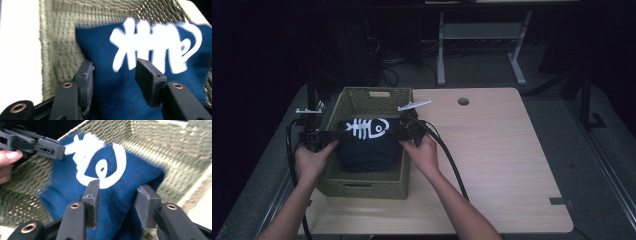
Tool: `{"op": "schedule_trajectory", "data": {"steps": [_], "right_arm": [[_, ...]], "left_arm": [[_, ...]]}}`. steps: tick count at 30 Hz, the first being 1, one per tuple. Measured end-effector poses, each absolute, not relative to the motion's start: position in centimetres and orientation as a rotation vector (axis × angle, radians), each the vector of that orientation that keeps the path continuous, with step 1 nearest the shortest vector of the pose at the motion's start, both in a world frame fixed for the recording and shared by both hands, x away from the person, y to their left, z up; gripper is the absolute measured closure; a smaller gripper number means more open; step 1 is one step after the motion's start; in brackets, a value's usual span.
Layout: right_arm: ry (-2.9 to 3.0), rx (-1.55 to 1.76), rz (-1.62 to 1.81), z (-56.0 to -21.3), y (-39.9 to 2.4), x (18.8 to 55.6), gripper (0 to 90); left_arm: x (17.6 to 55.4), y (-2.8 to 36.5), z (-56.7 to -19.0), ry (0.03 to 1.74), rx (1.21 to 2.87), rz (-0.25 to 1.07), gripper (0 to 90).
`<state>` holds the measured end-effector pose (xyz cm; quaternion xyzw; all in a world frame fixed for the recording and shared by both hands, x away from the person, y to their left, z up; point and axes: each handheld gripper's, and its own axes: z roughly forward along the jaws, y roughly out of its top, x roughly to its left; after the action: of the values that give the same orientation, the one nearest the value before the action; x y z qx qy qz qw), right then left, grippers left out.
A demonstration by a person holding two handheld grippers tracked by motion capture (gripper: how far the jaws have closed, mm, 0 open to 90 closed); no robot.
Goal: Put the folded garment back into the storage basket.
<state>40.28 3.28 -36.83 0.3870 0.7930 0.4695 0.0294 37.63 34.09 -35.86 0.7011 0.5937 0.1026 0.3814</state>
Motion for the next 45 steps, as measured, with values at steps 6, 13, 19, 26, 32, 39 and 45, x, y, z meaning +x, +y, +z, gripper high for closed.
{"op": "schedule_trajectory", "data": {"steps": [6,13,19,26,32,39,45], "right_arm": [[2.393,1.171,1.481,-35.7,2.4,40.1,53.2],[2.389,1.18,1.591,-34.8,0.6,40.3,49.8],[2.395,1.175,1.69,-34.5,-0.6,40.3,45.7],[2.423,1.133,1.743,-34.4,-2.8,40.2,40.0],[2.428,1.099,1.759,-33.8,-5.0,40.1,35.3],[2.398,1.107,1.77,-33.6,-7.4,39.8,32.3],[2.396,1.123,1.771,-34.0,-9.1,39.7,29.3]], "left_arm": [[37.3,34.5,-35.5,1.495,1.746,0.267,49.0],[36.6,34.0,-34.5,1.425,1.698,0.264,49.7],[36.4,33.3,-34.1,1.372,1.637,0.195,48.8],[36.4,31.9,-33.7,1.317,1.614,0.151,43.4],[36.5,30.5,-33.3,1.282,1.607,0.151,40.3],[36.5,29.1,-33.1,1.259,1.611,0.144,36.4],[36.4,28.4,-32.9,1.242,1.606,0.133,29.1]]}}
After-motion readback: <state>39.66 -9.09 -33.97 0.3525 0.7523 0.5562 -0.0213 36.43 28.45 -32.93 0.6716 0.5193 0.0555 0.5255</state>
